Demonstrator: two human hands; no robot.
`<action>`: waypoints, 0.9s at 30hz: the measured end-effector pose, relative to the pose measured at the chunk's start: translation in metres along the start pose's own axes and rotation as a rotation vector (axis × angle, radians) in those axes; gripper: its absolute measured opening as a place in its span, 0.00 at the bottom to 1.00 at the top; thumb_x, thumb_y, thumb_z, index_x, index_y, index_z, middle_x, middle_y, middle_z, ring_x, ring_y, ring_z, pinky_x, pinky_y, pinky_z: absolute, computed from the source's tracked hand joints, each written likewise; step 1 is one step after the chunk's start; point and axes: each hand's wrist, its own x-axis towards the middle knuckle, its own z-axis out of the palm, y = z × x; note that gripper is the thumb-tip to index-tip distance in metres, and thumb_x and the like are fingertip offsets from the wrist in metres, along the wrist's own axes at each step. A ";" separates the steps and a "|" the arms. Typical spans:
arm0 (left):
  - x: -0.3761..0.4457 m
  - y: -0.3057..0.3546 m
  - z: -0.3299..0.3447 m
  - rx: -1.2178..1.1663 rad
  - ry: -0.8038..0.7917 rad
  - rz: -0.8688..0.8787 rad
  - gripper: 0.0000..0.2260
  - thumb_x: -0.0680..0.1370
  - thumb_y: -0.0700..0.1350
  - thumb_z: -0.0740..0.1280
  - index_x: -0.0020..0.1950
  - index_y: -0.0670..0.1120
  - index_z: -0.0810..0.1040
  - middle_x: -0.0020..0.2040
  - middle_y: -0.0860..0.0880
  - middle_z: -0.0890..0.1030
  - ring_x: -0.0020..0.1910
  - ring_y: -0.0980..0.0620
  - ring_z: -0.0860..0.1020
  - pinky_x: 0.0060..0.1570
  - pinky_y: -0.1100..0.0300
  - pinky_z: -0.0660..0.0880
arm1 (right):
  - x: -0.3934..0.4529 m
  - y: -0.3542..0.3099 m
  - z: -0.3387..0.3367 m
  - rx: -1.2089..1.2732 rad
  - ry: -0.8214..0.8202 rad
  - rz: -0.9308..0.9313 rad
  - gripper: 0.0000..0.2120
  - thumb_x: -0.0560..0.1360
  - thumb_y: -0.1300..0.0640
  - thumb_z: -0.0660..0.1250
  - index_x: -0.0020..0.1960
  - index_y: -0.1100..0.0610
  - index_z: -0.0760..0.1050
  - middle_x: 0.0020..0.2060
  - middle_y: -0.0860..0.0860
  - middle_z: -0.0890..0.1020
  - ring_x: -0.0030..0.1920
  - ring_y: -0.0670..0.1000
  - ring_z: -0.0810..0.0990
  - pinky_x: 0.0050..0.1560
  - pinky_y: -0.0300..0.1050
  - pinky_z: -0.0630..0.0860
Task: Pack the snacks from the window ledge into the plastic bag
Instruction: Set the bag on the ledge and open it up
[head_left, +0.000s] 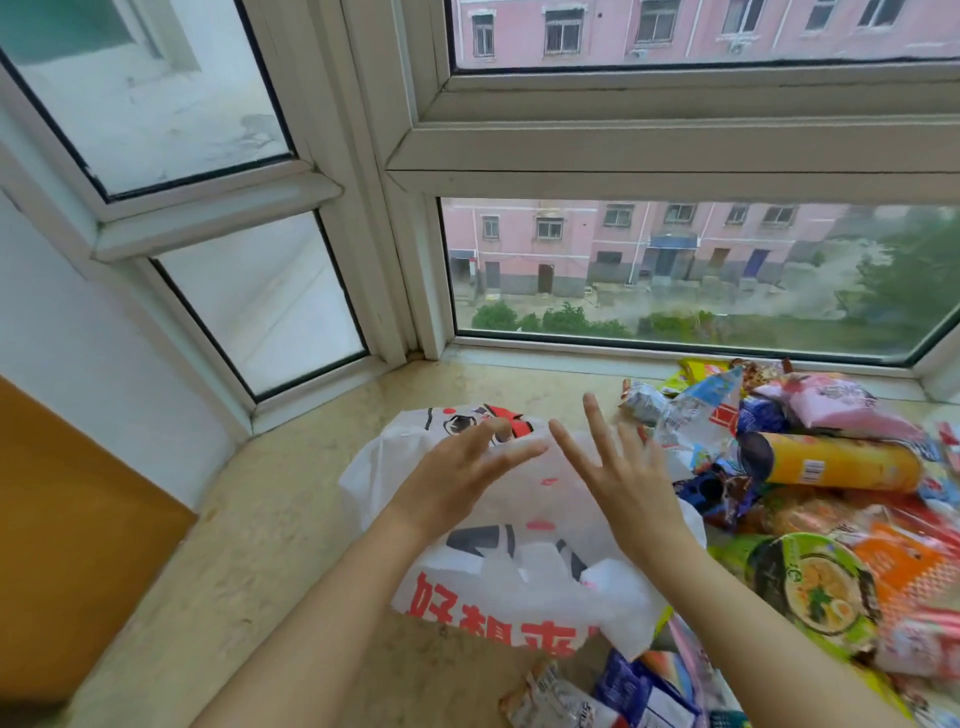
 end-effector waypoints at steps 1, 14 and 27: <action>-0.008 -0.001 0.003 0.054 0.020 0.015 0.40 0.69 0.29 0.68 0.74 0.57 0.60 0.65 0.46 0.66 0.46 0.49 0.72 0.39 0.57 0.74 | -0.002 -0.001 0.007 0.005 -0.012 -0.015 0.54 0.58 0.74 0.69 0.77 0.46 0.52 0.76 0.62 0.53 0.58 0.69 0.72 0.50 0.69 0.74; -0.036 -0.043 0.033 0.287 -0.289 -0.541 0.38 0.75 0.31 0.61 0.78 0.56 0.51 0.73 0.47 0.68 0.65 0.44 0.73 0.49 0.49 0.75 | -0.046 0.025 0.058 0.026 -0.167 0.198 0.54 0.60 0.74 0.72 0.75 0.46 0.51 0.75 0.63 0.59 0.57 0.71 0.74 0.38 0.66 0.76; -0.040 0.014 0.084 -0.025 -0.041 -0.052 0.31 0.77 0.45 0.56 0.79 0.48 0.50 0.79 0.49 0.53 0.77 0.50 0.55 0.75 0.54 0.51 | 0.019 -0.038 0.078 0.088 -0.145 -0.069 0.57 0.54 0.43 0.80 0.75 0.48 0.53 0.73 0.60 0.64 0.63 0.70 0.72 0.53 0.71 0.72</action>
